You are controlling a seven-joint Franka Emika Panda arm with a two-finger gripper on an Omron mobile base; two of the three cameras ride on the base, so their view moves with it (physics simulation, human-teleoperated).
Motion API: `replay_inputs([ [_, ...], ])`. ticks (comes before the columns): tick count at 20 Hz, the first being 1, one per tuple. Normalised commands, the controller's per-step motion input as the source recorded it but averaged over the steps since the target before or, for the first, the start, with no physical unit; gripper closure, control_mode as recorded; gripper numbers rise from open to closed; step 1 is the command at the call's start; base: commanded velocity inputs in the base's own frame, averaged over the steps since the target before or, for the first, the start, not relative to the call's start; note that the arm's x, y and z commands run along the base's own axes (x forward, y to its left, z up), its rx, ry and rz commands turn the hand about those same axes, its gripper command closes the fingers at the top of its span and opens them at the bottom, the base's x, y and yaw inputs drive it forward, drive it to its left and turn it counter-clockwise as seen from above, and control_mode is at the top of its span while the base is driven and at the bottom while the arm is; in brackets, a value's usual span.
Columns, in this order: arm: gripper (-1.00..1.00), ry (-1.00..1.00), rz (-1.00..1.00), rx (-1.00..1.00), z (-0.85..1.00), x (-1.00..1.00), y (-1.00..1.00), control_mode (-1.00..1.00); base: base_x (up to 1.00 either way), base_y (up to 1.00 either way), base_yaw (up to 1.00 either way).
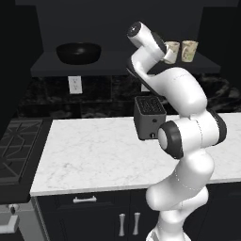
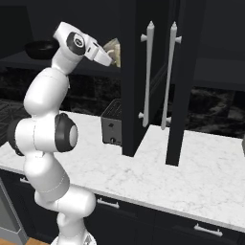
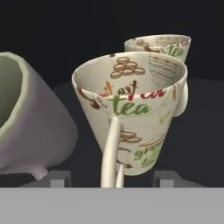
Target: Gather all objects into one cabinet and sort the glasses and bowls to opposite sides.
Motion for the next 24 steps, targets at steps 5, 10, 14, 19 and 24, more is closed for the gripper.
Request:
replay_inputs([
  [5,-1.00,-0.06,0.00,0.04,0.21,0.00,0.00,-1.00,0.00,0.00,0.00],
  [10,-1.00,-0.07,0.00,0.00,0.33,0.00,0.00,-1.00,0.00,0.00,0.00],
  [14,-1.00,-0.05,0.00,0.00,0.26,0.00,0.00,-1.00,0.00,0.00,0.00],
  [19,-1.00,-0.06,0.00,0.00,0.37,-0.05,0.05,-1.00,0.00,0.00,0.00],
  [24,-1.00,-0.07,0.00,-0.06,0.41,-0.20,0.24,-1.00,0.00,0.00,0.00],
])
